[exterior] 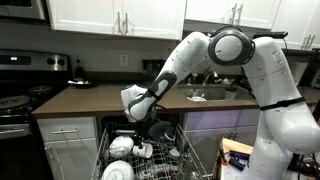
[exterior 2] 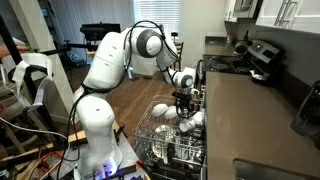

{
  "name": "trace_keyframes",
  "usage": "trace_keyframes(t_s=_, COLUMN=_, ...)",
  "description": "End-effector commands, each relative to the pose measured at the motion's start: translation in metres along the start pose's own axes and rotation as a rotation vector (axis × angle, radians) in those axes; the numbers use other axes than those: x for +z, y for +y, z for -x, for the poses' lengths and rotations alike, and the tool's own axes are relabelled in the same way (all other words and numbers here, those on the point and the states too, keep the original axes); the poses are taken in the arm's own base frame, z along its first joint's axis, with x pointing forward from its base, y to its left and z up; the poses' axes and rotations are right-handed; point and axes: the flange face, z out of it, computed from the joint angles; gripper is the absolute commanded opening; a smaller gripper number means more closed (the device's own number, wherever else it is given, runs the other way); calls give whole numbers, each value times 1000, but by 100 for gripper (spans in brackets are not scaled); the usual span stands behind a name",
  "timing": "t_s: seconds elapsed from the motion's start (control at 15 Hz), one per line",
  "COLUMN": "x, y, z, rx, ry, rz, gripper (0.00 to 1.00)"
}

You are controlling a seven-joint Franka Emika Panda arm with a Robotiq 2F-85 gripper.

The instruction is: Pick the cup in the dishwasher and put it on the counter

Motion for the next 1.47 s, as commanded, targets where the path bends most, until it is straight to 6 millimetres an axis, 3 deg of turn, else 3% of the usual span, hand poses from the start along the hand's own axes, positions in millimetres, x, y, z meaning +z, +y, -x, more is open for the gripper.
trace_keyframes(t_s=0.0, x=3, y=2, z=-21, rx=20, ry=-59, rz=53, gripper=100)
trace_keyframes(t_s=0.33, x=4, y=7, z=-40, rx=52, ry=-60, rz=62, gripper=100)
trace_keyframes(t_s=0.4, x=6, y=9, z=-44, rx=53, ry=-46, rz=64, gripper=79)
trace_keyframes(t_s=0.6, x=10, y=14, z=-51, rx=52, ry=-31, rz=70, gripper=63)
trace_keyframes(t_s=0.73, x=16, y=17, z=-54, rx=51, ry=-25, rz=81, gripper=84)
trace_keyframes(t_s=0.93, x=25, y=21, z=-58, rx=46, ry=-5, rz=102, gripper=97)
trace_keyframes(t_s=1.07, x=32, y=23, z=-60, rx=41, ry=15, rz=116, gripper=100)
trace_keyframes(t_s=1.2, x=39, y=25, z=-62, rx=38, ry=34, rz=125, gripper=100)
trace_keyframes(t_s=1.27, x=42, y=25, z=-63, rx=37, ry=42, rz=129, gripper=91)
trace_keyframes(t_s=1.33, x=45, y=26, z=-64, rx=38, ry=46, rz=132, gripper=89)
trace_keyframes(t_s=1.4, x=48, y=26, z=-65, rx=39, ry=50, rz=132, gripper=71)
